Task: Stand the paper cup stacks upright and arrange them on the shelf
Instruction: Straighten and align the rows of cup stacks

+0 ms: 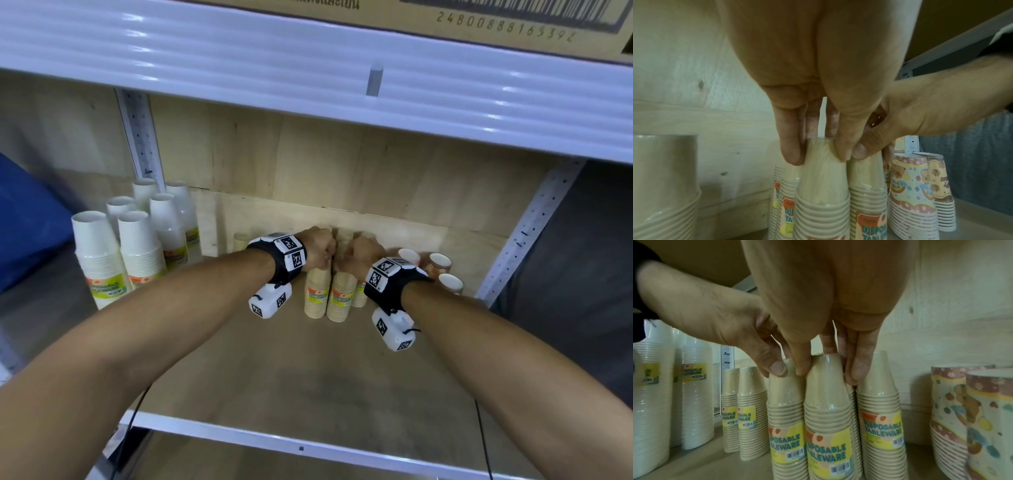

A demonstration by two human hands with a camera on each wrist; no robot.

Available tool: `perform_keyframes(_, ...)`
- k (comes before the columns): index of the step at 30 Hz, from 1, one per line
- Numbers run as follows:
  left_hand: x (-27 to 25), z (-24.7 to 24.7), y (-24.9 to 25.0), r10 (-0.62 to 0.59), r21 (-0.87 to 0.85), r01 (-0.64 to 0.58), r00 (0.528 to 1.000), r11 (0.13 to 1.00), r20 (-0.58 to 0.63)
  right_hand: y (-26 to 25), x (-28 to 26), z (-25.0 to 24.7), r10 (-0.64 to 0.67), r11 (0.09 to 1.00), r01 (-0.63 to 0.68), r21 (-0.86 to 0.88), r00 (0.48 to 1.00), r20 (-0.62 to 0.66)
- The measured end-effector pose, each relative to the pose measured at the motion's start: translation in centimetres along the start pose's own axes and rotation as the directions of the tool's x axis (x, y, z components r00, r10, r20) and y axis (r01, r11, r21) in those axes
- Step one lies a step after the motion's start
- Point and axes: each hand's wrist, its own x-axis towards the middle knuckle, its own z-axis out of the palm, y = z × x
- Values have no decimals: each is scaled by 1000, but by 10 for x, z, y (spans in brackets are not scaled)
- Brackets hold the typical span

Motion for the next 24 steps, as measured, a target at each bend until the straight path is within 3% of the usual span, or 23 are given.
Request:
perform_keyframes(8, -3, -4, 0, 3, -26, -3, 1000, 1000, 1, 5, 2, 2, 10, 1000, -10, 28, 1000, -26)
perform_keyframes(15, -8, -32, -11, -42, -17, 41, 997, 999, -63, -3, 9, -17, 102, 994, -99, 37, 988, -116)
perform_keyframes(24, -27, -70, -57, -183, 20, 188, 972, 982, -150, -54, 35, -29, -56, 998, 59, 11, 987, -150)
